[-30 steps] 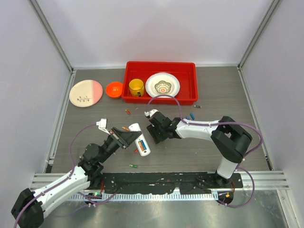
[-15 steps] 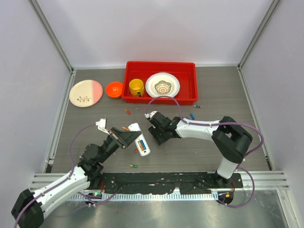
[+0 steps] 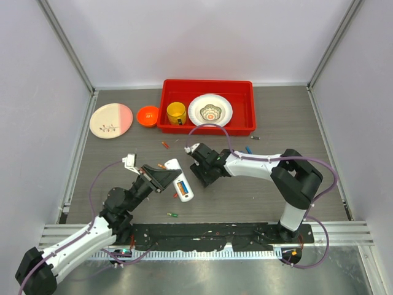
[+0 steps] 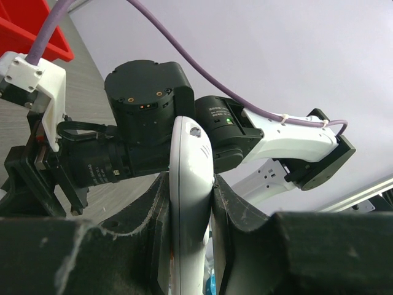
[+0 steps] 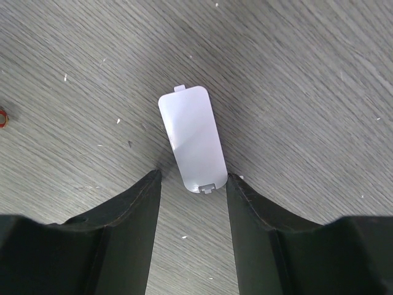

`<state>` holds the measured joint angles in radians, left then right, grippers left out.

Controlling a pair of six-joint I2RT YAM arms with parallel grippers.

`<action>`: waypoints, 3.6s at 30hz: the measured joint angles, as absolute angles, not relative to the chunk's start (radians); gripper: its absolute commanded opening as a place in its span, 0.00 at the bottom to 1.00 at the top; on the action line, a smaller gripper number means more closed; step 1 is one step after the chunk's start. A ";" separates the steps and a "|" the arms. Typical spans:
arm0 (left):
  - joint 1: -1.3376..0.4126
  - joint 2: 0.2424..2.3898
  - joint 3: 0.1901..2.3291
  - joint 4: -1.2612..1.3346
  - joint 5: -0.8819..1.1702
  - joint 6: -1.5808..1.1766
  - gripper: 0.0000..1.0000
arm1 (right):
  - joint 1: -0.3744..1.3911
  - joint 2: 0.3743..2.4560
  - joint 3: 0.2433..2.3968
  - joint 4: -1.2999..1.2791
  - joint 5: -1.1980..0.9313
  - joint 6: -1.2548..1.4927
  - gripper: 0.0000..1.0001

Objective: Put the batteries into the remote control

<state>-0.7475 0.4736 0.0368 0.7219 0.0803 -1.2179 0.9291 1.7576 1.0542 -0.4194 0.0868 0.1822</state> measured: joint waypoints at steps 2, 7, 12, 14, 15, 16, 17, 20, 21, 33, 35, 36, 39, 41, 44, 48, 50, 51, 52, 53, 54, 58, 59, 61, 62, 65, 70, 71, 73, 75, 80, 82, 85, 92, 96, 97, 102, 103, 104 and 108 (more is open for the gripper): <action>-0.748 0.466 0.037 0.721 0.080 -1.218 0.00 | 0.926 1.761 1.057 -0.420 0.084 0.179 0.53; -0.748 0.463 0.037 0.720 0.080 -1.218 0.00 | 0.920 1.771 1.069 -0.420 0.081 0.170 0.56; -0.748 0.472 0.037 0.721 0.080 -1.218 0.00 | 0.916 1.782 1.082 -0.419 0.078 0.162 0.48; -0.748 0.474 0.037 0.721 0.080 -1.218 0.00 | 0.914 1.785 1.085 -0.416 0.074 0.159 0.43; -0.748 0.474 0.037 0.721 0.080 -1.218 0.00 | 0.914 1.785 1.085 -0.414 0.072 0.159 0.39; -0.748 0.474 0.037 0.721 0.080 -1.218 0.00 | 0.913 1.785 1.085 -0.413 0.070 0.159 0.36; -0.748 0.474 0.037 0.721 0.080 -1.218 0.00 | 0.911 1.785 1.084 -0.412 0.068 0.157 0.34; -0.748 0.474 0.037 0.721 0.080 -1.218 0.00 | 0.907 1.784 1.081 -0.407 0.063 0.162 0.29; -0.748 0.474 0.037 0.721 0.080 -1.218 0.00 | 0.907 1.782 1.077 -0.403 0.062 0.164 0.27; -0.748 0.653 0.038 0.789 0.087 -1.208 0.00 | 0.869 1.505 0.909 -0.442 0.053 0.356 0.03; -0.748 0.728 0.042 0.832 0.091 -1.203 0.00 | 0.867 1.425 0.910 -0.460 0.062 0.389 0.01; -0.748 0.770 0.047 0.863 0.092 -1.202 0.00 | 0.867 1.376 0.910 -0.474 0.067 0.404 0.01; -0.748 0.921 0.060 0.979 0.098 -1.205 0.00 | 0.868 1.241 0.923 -0.542 0.078 0.442 0.01; -0.748 1.007 0.070 1.061 0.098 -1.216 0.00 | 0.868 1.180 0.947 -0.600 0.078 0.457 0.01; -0.747 1.131 0.094 1.161 0.097 -1.232 0.00 | 0.870 1.125 0.990 -0.680 0.062 0.473 0.01; -0.747 1.216 0.128 1.214 0.097 -1.250 0.00 | 0.891 1.079 1.028 -0.770 0.000 0.485 0.01; -0.747 1.238 0.142 1.230 0.095 -1.253 0.00 | 0.907 1.061 1.045 -0.801 -0.017 0.499 0.01; -0.747 1.248 0.149 1.238 0.092 -1.255 0.00 | 0.913 1.052 1.054 -0.813 -0.027 0.503 0.01; -0.748 1.257 0.156 1.244 0.089 -1.256 0.00 | 0.919 1.048 1.066 -0.825 -0.037 0.505 0.01; -0.748 1.265 0.162 1.247 0.088 -1.256 0.00 | 0.922 1.049 1.083 -0.839 -0.046 0.505 0.01; -0.748 1.275 0.168 1.251 0.086 -1.256 0.00 | 0.922 1.056 1.100 -0.850 -0.053 0.505 0.01; -0.753 1.320 0.192 1.266 0.073 -1.256 0.00 | 0.932 1.130 1.182 -0.873 -0.081 0.504 0.01; -0.756 1.330 0.196 1.268 0.070 -1.256 0.00 | 0.936 1.152 1.195 -0.874 -0.086 0.504 0.01; -0.762 1.348 0.201 1.269 0.062 -1.257 0.00 | 0.943 1.197 1.219 -0.885 -0.096 0.504 0.01; -0.766 1.358 0.202 1.271 0.056 -1.258 0.00 | 0.945 1.221 1.230 -0.894 -0.099 0.504 0.01; -0.773 1.386 0.204 1.272 0.042 -1.260 0.00 | 0.949 1.284 1.259 -0.921 -0.099 0.503 0.01; -0.785 1.412 0.206 1.275 0.011 -1.267 0.00 | 0.953 1.343 1.289 -0.948 -0.087 0.503 0.01; -0.786 1.417 0.207 1.275 0.004 -1.268 0.00 | 0.953 1.348 1.293 -0.952 -0.084 0.503 0.01; -0.790 1.427 0.210 1.275 -0.006 -1.272 0.00 | 0.954 1.357 1.298 -0.955 -0.078 0.503 0.01; -0.793 1.436 0.213 1.275 -0.015 -1.274 0.00 | 0.955 1.367 1.300 -0.954 -0.072 0.500 0.01; -0.806 1.449 0.221 1.275 -0.027 -1.274 0.00 | 0.955 1.407 1.303 -0.955 -0.060 0.495 0.01; -0.810 1.452 0.227 1.275 -0.027 -1.275 0.00 | 0.955 1.425 1.304 -0.952 -0.054 0.493 0.01; -0.813 1.453 0.228 1.274 -0.031 -1.274 0.00 | 0.955 1.441 1.304 -0.949 -0.047 0.491 0.01; -0.825 1.453 0.228 1.275 -0.042 -1.272 0.00 | 0.955 1.451 1.313 -0.945 -0.035 0.481 0.01; -0.828 1.453 0.228 1.274 -0.051 -1.271 0.00 | 0.955 1.456 1.317 -0.944 -0.036 0.480 0.01; -0.830 1.453 0.228 1.275 -0.054 -1.271 0.00 | 0.955 1.456 1.317 -0.944 -0.036 0.480 0.01; -0.838 1.453 0.228 1.275 -0.064 -1.266 0.00 | 0.955 1.456 1.317 -0.944 -0.039 0.481 0.01; -0.839 1.454 0.228 1.275 -0.066 -1.266 0.00 | 0.955 1.456 1.317 -0.944 -0.039 0.481 0.01; -0.841 1.454 0.228 1.275 -0.068 -1.266 0.00 | 0.955 1.456 1.317 -0.944 -0.039 0.481 0.01; -0.846 1.456 0.228 1.275 -0.071 -1.259 0.00 | 0.956 1.463 1.319 -0.944 -0.044 0.482 0.01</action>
<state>-0.8455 1.4555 0.2283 1.2747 -0.0708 -1.2591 0.9558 1.4631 1.3186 -0.9436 -0.0437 0.4816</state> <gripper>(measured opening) 0.297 0.361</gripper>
